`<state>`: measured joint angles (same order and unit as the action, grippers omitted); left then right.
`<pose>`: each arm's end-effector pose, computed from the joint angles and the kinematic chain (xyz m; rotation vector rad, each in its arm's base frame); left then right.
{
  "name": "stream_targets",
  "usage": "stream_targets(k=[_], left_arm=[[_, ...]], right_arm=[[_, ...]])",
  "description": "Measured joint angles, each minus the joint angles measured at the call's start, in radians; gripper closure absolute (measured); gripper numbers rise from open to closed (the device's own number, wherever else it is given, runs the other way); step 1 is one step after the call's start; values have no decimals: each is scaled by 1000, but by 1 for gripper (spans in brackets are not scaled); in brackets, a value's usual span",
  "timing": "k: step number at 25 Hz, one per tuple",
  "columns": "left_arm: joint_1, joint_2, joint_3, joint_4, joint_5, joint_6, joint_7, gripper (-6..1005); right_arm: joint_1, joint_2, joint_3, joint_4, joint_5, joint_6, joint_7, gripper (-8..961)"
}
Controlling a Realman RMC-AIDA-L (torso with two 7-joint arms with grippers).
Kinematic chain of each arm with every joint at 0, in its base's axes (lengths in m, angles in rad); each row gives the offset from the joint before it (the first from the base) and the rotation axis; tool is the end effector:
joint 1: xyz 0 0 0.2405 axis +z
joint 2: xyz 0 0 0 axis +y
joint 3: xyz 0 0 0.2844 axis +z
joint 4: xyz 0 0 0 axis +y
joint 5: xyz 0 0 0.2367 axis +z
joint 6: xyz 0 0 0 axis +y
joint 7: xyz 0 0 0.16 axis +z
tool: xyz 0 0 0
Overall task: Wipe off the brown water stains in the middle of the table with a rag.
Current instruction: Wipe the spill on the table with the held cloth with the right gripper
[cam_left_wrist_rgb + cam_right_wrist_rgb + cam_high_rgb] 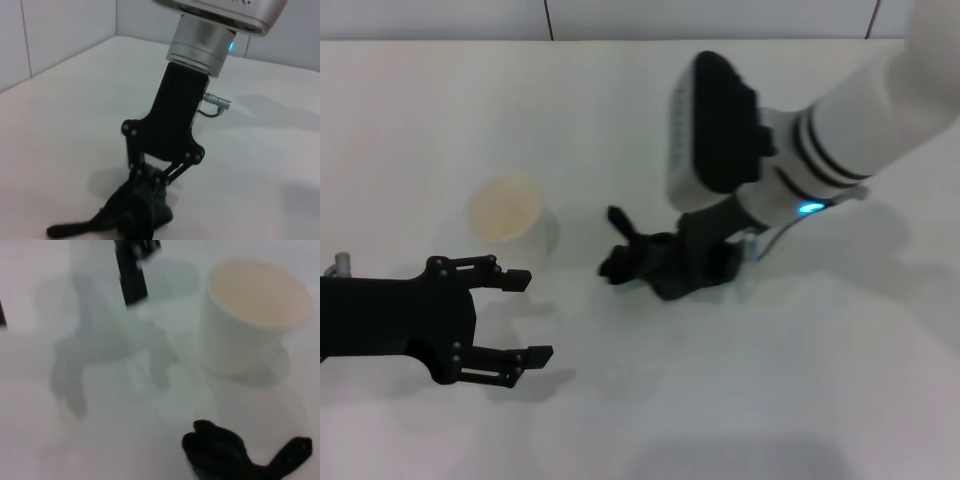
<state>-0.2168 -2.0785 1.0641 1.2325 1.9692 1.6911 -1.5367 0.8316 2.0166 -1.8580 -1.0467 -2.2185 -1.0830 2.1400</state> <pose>-0.2857 0.3011 0.0054 -2.9303 -0.3784 -0.3507 0.1251 0.4132 -0.1368 -2.9239 -0.0549 -0.4027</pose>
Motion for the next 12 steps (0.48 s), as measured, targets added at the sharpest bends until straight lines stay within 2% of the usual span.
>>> stream_targets(k=[5, 12], left_arm=[[2, 0, -2, -1, -3, -1, 1, 115], [4, 0, -14, -1, -4, -4, 8, 116]], right_arm=[[-80, -3, 133, -22, -45, -89, -83, 801], [-139, -5, 232, -32, -63, -143, -139, 780]])
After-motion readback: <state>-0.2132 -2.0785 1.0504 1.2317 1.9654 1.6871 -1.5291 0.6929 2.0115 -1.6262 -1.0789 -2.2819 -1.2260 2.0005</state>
